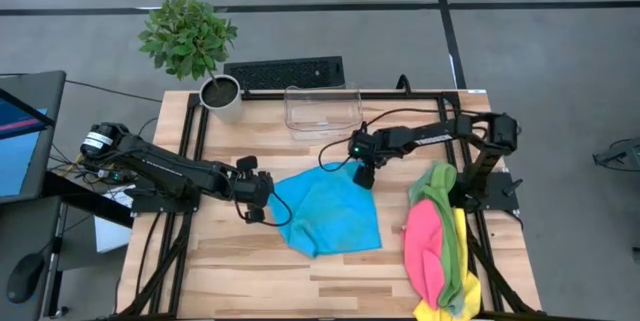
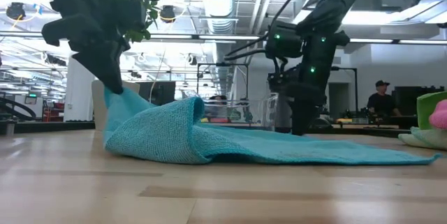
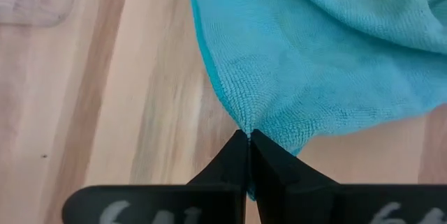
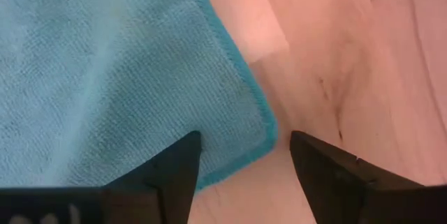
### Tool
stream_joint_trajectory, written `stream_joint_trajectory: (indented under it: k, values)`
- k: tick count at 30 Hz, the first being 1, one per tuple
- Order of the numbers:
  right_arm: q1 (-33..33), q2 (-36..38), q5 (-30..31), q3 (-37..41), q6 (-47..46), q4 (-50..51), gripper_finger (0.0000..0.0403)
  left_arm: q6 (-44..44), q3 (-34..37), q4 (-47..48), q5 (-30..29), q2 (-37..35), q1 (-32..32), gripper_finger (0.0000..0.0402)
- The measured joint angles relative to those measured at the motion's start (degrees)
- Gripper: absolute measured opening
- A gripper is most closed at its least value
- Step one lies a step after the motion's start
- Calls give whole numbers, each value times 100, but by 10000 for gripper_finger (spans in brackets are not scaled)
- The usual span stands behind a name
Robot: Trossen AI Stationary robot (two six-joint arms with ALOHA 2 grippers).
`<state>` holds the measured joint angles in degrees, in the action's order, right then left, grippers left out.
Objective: Fold microfiber towels
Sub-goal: Fold the blue microfiber towel
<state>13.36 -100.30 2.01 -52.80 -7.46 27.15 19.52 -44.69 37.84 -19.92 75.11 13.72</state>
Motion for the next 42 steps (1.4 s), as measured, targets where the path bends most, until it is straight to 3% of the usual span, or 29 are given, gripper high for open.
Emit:
stream_joint_trajectory:
  k: [4,11,16,25,34,42]
  values:
    - [-28,33,70,13,45,-120,206,-3,0,-28,-60,0,-11,0]
    - [-80,134,135,28,51,-69,22,-49,0,-3,-494,0,-11,0]
    - [-441,506,601,15,-160,-26,19,-134,-33,159,-662,0,-11,0]
    - [-1238,2025,1416,7,-780,328,10,-126,-751,958,-687,0,-7,0]
    - [-2618,3053,1790,7,-1720,457,9,559,-2038,2279,134,0,396,0]
    - [-3888,3432,2700,-532,-1743,431,9,1184,-3549,3187,-211,-1,1126,0]
